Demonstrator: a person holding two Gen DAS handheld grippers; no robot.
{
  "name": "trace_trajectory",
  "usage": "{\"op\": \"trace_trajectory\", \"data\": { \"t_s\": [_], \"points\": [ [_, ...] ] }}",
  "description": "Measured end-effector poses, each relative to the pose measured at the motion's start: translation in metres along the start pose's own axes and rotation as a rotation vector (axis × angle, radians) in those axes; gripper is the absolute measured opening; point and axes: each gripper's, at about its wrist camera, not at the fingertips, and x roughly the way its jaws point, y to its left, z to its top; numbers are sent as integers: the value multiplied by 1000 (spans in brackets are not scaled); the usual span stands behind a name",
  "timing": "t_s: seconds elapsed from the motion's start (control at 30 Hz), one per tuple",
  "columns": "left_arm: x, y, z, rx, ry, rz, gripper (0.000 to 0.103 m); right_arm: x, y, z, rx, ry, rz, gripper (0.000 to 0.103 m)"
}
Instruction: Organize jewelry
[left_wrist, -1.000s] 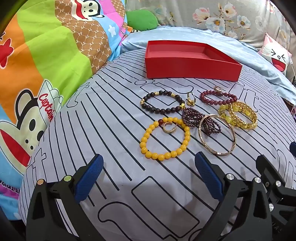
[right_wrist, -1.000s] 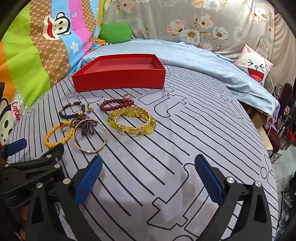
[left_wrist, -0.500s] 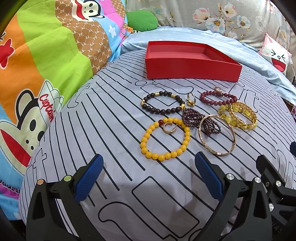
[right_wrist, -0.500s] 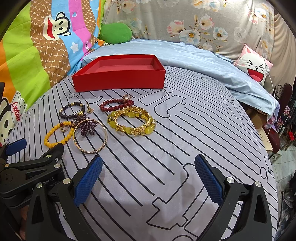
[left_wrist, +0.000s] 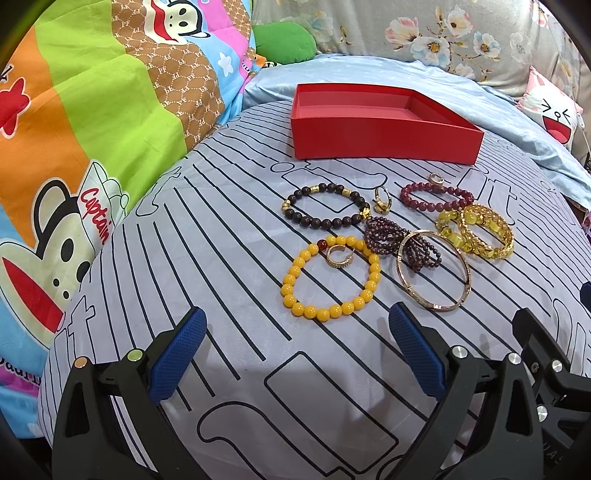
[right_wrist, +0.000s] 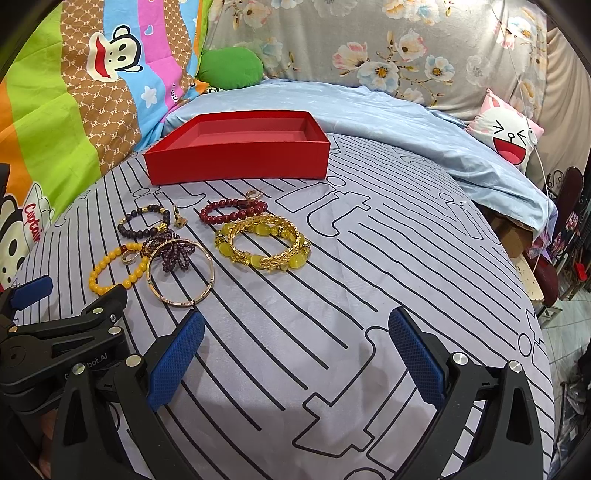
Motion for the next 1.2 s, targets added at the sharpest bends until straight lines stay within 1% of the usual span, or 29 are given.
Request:
{"op": "trace_trajectory", "data": {
  "t_s": [1.2],
  "points": [
    [0,-2,2,12,-1,7,94,-2,-1,0,11,-8,-1,96]
  ]
}}
